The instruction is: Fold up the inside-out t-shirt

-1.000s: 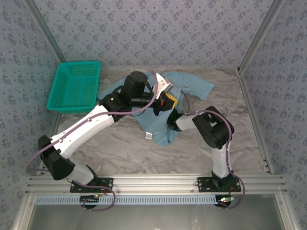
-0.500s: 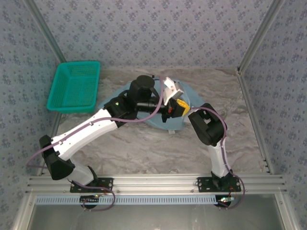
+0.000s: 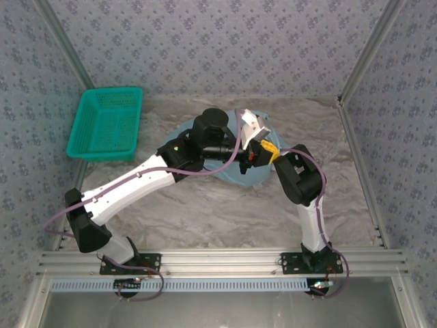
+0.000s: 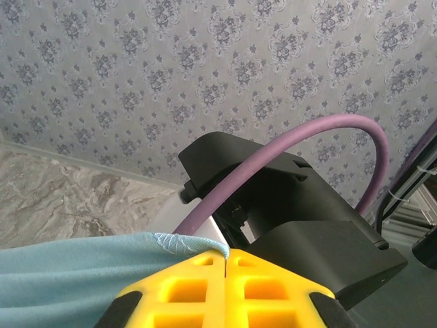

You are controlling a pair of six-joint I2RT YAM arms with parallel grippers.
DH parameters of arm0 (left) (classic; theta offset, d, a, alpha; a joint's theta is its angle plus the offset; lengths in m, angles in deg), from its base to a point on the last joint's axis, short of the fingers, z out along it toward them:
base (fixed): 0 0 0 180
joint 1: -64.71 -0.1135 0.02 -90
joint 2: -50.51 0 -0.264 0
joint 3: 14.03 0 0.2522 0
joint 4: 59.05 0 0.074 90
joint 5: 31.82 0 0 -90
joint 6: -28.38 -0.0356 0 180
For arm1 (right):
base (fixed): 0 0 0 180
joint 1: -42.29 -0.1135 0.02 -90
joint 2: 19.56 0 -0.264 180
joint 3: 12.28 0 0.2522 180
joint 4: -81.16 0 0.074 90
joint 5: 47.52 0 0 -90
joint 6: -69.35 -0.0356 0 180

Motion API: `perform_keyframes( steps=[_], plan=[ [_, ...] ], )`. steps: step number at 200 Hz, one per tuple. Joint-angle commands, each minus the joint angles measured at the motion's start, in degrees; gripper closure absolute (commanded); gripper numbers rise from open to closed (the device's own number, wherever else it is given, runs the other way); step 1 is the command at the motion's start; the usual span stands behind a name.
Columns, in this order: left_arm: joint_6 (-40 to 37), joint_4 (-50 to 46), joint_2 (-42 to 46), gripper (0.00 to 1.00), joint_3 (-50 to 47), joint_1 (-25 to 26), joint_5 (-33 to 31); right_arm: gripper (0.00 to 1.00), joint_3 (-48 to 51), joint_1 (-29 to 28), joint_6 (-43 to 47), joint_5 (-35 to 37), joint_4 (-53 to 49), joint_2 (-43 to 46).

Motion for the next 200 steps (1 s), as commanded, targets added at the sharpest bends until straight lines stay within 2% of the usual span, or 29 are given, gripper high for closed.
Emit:
perform_keyframes(
  steps=[1,16,34,59,81,129,158,200],
  plan=[
    [-2.3,2.6,1.7,1.0,-0.7,7.4,6.4,0.41,1.4,0.0,-1.6,-3.5,0.6,-2.5],
    [-5.4,1.8,6.0,1.0,-2.4,7.0,-2.5,0.42,5.7,-0.5,0.9,-3.8,5.3,0.0],
    [-6.5,4.1,10.3,1.0,-5.4,5.2,-13.9,0.43,14.3,-1.1,4.7,-5.3,16.0,4.5],
    [-6.2,2.7,11.2,1.0,-5.1,2.3,-20.7,0.43,19.5,-0.7,6.1,-7.1,21.5,8.1],
    [-4.4,5.0,12.1,1.0,-6.2,1.2,-20.8,0.43,20.4,-0.5,5.1,-6.0,22.6,7.7],
    [-1.0,10.5,15.2,1.0,-8.8,0.4,-15.2,0.38,16.4,-0.7,1.2,0.8,18.3,3.6],
    [0.6,13.7,17.8,1.0,-10.3,-0.2,-13.9,0.35,14.5,-0.1,-3.2,1.4,16.7,2.0],
    [0.0,15.9,22.6,1.0,-12.1,-0.8,-14.7,0.29,11.9,0.7,-4.8,2.0,16.1,0.9]
  ],
)
